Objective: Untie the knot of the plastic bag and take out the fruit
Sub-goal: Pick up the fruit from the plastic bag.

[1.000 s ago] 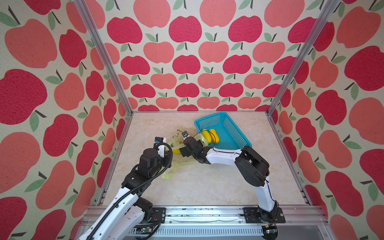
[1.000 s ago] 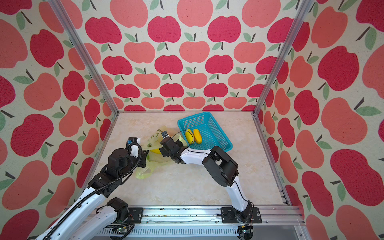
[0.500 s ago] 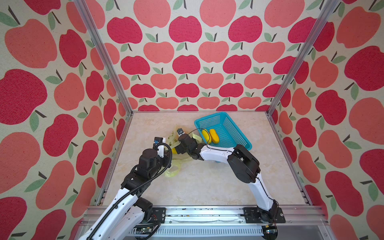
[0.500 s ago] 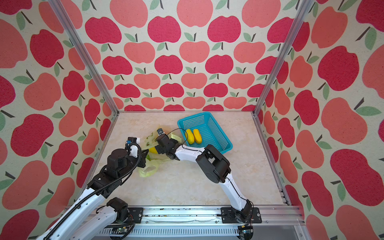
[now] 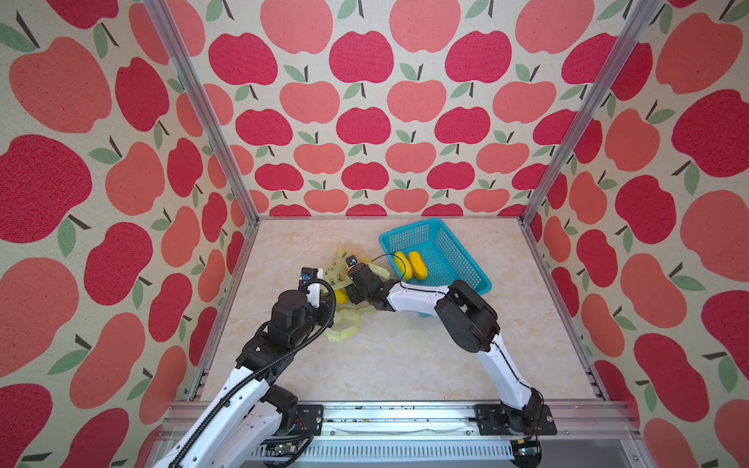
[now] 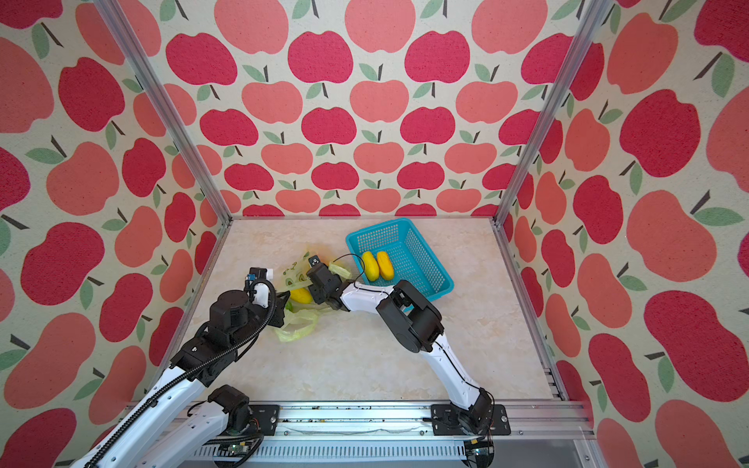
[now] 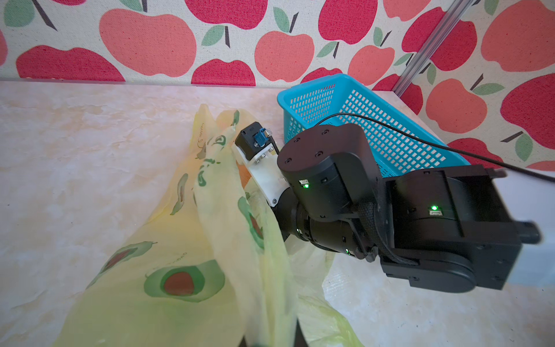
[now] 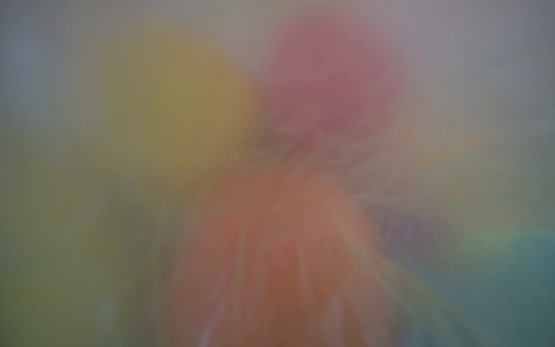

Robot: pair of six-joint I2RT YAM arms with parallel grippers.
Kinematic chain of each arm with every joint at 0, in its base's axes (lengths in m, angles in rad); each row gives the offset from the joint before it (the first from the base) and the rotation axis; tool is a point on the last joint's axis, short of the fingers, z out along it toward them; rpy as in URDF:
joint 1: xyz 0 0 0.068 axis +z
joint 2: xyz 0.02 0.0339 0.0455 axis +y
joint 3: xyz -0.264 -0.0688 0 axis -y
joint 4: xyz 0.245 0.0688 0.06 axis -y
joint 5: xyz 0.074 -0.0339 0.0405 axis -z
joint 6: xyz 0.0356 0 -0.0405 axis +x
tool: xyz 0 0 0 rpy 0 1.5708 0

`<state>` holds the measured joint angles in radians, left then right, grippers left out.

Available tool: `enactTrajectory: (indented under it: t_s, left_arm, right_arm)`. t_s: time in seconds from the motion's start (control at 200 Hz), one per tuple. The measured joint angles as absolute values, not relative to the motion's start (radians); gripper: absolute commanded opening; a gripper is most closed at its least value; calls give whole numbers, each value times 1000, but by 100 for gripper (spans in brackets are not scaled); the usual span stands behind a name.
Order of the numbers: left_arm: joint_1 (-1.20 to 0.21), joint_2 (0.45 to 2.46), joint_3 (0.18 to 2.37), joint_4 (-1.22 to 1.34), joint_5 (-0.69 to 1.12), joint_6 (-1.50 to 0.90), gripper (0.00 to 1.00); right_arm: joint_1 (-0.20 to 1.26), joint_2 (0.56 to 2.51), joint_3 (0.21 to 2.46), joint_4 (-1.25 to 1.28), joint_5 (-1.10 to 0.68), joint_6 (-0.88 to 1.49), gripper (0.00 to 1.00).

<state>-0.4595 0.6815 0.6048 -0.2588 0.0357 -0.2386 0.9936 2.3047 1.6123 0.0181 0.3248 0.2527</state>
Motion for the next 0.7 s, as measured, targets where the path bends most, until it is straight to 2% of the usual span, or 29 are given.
enactTrajectory:
  t_s: [0.165, 0.35, 0.7]
  left_arm:
    - [-459, 682, 605, -258, 36, -239, 0]
    - [-459, 682, 605, -257, 36, -239, 0]
    - [-460, 681, 605, -257, 43, -239, 0]
  right_arm:
    - [996, 2200, 1455, 58, 312, 244, 48]
    - [1032, 1962, 1198, 146, 315, 197, 42]
    - [1138, 1566, 873, 353, 281, 73, 39]
